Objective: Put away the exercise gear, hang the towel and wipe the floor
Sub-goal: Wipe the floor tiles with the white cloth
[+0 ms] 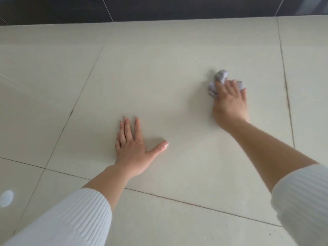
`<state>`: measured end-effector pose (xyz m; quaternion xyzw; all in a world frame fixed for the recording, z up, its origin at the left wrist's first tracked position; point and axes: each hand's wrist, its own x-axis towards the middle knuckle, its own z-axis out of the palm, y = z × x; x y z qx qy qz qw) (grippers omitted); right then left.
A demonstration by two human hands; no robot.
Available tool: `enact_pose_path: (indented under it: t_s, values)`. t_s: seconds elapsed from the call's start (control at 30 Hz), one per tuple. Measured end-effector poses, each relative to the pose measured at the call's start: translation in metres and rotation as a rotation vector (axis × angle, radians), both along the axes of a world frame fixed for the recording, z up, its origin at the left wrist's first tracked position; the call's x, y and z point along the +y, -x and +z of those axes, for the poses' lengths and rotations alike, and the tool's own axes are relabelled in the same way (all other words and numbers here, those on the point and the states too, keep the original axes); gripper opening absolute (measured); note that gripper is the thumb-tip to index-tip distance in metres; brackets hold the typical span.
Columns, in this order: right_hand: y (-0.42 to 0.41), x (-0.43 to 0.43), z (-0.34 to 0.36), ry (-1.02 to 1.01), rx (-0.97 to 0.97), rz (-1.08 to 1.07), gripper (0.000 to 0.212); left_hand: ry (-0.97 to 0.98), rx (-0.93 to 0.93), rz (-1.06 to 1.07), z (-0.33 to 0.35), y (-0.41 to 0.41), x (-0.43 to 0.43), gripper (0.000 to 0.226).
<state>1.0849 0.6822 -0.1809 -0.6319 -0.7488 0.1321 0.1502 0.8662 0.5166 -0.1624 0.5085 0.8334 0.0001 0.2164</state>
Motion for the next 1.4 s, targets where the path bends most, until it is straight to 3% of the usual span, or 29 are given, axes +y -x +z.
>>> enact_pose_path:
  t_s: [0.13, 0.2, 0.27, 0.47, 0.57, 0.77, 0.93, 1.0, 1.13, 1.2, 1.3, 1.4]
  values:
    - [0.019, -0.051, 0.003, -0.032, 0.108, 0.474, 0.049, -0.001, 0.003, 0.012, 0.001, -0.001, 0.000, 0.120]
    - [0.002, -0.059, 0.005, 0.003, 0.054, 0.731, 0.048, 0.000, 0.004, 0.017, 0.001, -0.002, 0.001, 0.120]
    - [-0.024, -0.042, 0.004, -0.022, -0.043, 0.803, 0.052, 0.013, -0.001, 0.018, 0.002, -0.003, 0.001, 0.119]
    - [-0.056, 0.042, 0.003, 0.065, -0.066, -0.027, 0.062, 0.015, 0.001, 0.004, 0.002, -0.002, 0.000, 0.118]
    - [-0.015, 0.069, 0.009, 0.167, -0.020, -0.198, 0.065, 0.039, 0.008, 0.003, 0.002, -0.003, 0.002, 0.118]
    - [0.097, 0.017, 0.002, 0.060, 0.015, 0.422, 0.059, 0.039, 0.001, 0.015, 0.003, -0.003, 0.002, 0.121]
    - [0.071, -0.007, 0.012, 0.028, -0.049, 0.837, 0.050, 0.045, -0.020, 0.021, 0.004, -0.002, 0.003, 0.121]
    - [0.040, 0.022, 0.009, 0.017, -0.081, 0.704, 0.053, 0.059, -0.023, 0.010, 0.004, -0.001, 0.003, 0.121]
    - [-0.046, 0.070, 0.013, 0.112, -0.105, -0.058, 0.066, 0.065, -0.022, -0.002, 0.003, 0.000, 0.003, 0.121]
    - [-0.078, 0.071, 0.019, 0.183, -0.132, -0.322, 0.073, 0.061, -0.022, 0.000, 0.003, 0.000, 0.004, 0.121]
    - [-0.080, 0.063, 0.021, 0.215, -0.086, -0.470, 0.076, 0.063, -0.013, 0.000, 0.002, 0.000, 0.004, 0.121]
    - [-0.056, 0.049, 0.013, 0.112, -0.034, -0.295, 0.077, 0.080, -0.018, -0.002, 0.003, 0.000, 0.005, 0.121]
